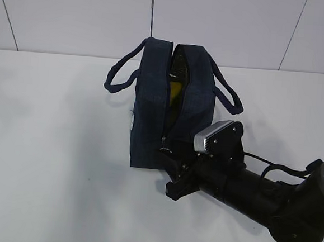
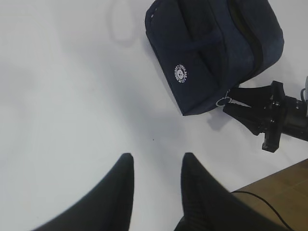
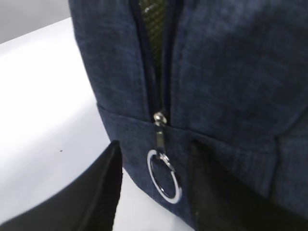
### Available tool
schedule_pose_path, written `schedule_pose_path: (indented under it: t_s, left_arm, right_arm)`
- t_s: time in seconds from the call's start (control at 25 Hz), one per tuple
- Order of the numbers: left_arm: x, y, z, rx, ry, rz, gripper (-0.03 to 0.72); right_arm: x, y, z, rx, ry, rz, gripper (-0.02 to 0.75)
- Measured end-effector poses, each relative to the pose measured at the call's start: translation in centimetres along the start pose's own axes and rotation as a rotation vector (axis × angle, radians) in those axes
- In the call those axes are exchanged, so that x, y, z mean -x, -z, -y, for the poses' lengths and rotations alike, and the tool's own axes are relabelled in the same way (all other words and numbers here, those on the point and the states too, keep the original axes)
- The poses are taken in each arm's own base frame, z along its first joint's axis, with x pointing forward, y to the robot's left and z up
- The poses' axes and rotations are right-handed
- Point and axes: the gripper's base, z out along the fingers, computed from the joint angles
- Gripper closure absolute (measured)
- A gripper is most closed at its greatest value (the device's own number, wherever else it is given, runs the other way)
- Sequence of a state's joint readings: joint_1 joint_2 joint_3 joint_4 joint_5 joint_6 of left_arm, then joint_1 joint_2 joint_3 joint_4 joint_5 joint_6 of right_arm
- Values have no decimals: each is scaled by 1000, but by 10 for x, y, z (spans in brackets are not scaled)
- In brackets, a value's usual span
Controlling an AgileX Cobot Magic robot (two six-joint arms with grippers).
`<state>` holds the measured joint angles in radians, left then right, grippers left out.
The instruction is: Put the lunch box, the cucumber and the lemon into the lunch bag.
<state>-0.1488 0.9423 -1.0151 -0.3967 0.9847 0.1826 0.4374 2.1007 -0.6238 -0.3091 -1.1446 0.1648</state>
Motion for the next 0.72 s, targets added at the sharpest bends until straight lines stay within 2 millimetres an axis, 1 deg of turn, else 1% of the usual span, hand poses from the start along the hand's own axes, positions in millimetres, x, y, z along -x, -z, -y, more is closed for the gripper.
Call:
schedule_pose_path:
  t_s: [0.36,0.72]
  left_arm:
    - [1,0,0,1,0,6,451]
    - [1,0,0,2,0,9,451]
  right_arm:
    - [2,-3,-3,39,22,4,385]
    - [-6,-3,-2,30,19,-54,385]
